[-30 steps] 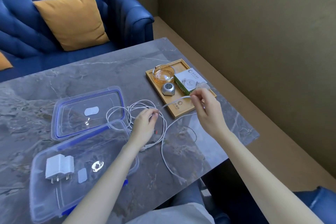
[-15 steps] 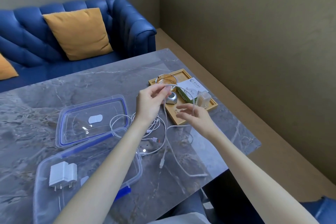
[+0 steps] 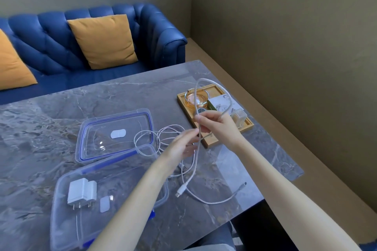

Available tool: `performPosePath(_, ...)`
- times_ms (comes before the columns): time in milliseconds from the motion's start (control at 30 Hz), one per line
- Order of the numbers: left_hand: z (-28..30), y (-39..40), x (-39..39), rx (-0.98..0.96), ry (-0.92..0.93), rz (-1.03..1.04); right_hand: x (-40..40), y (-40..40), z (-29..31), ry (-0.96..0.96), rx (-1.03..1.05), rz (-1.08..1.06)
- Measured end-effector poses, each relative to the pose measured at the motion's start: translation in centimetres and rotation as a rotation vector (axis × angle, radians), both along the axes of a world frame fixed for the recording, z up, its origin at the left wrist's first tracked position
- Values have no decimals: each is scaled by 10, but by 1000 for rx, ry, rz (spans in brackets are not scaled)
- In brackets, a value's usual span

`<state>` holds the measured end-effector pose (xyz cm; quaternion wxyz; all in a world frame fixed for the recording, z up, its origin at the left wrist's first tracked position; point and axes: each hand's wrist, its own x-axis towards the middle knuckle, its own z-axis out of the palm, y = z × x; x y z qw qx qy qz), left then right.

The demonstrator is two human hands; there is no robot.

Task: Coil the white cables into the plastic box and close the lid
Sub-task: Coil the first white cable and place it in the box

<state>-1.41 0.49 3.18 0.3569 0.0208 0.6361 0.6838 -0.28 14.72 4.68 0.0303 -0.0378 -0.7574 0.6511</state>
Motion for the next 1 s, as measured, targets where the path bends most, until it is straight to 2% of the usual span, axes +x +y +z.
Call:
performPosePath(100, -13, -8, 18, 160, -217, -78, -6, -4, 3, -1, 35, -46)
performPosePath(167, -12, -15, 22, 255, -335, -59, -8, -5, 0, -14, 43, -33)
performPosePath(300, -7, -43, 13, 284, -440, 25, -12, -3, -6, -100, 56, -38)
performPosePath(333, -6, -52, 10, 294, -429, 67, -13, -2, -8, -115, 128, -40)
performPosePath(433, 2, -80, -3, 342, -369, 258, -14, 0, -22, -141, 526, 21)
performPosePath(567, 11, -117, -20, 407, -283, 456, -14, -3, -50, -246, 894, 209)
performPosePath(600, 13, -125, -23, 398, -260, 469, -15, -5, -55, -267, 926, 249)
performPosePath(633, 15, -132, -26, 377, -238, 472, -15, -7, -59, -295, 879, 284)
performPosePath(767, 18, -157, -30, 291, -189, 519, -25, -12, -51, -420, 469, 385)
performPosePath(900, 21, -173, -31, 303, -178, 657, -44, -22, -12, -338, 466, 558)
performPosePath(1000, 26, -178, -31, 304, -153, 692, -52, -44, 27, -296, 293, 651)
